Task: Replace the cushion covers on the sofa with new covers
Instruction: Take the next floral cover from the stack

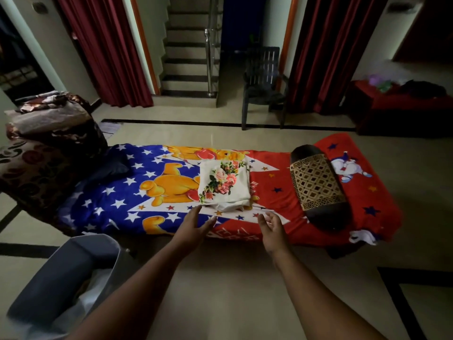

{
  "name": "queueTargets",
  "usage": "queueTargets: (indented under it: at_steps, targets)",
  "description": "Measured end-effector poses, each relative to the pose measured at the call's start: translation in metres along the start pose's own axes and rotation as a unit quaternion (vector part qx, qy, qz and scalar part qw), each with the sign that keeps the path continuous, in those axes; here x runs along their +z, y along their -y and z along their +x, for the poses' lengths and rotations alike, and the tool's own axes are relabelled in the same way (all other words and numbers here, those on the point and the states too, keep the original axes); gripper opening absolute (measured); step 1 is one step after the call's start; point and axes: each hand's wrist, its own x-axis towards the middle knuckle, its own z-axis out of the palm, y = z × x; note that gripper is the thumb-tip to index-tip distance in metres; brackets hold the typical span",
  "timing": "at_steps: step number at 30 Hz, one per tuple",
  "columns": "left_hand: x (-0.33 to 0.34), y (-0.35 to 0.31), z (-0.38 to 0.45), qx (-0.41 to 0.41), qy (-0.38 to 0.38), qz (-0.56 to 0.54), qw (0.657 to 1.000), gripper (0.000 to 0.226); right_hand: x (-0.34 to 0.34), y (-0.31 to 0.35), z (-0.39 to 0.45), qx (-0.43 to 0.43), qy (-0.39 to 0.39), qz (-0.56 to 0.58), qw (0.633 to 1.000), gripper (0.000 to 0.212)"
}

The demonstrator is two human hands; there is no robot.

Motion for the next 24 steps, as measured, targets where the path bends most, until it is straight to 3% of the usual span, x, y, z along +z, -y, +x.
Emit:
queueTargets:
  at_steps: [11, 18, 22, 24]
  targets:
    - [-0.024, 0.010, 0.194, -0.026, -0.010, -0.002, 1.000, 0.082, 0.064, 0.013, 0.189, 0.030, 0.021, -0.082, 0.996, 0.066]
    - [-0.073, 0.014, 0.319, -0.034, 0.024, -0.024, 0.999, 0.081, 0.123, 0.043, 0.307, 0.059, 0.050, -0.122, 0.990, 0.057]
    - [-0.090, 0.015, 0.374, -0.085, 0.038, -0.009, 0.996, 0.086, 0.143, 0.047, 0.361, 0.076, 0.065, -0.155, 0.983, 0.081]
    - [-0.091, 0.018, 0.400, -0.118, 0.040, -0.003, 0.992, 0.090, 0.151, 0.041, 0.388, 0.087, 0.084, -0.175, 0.977, 0.081]
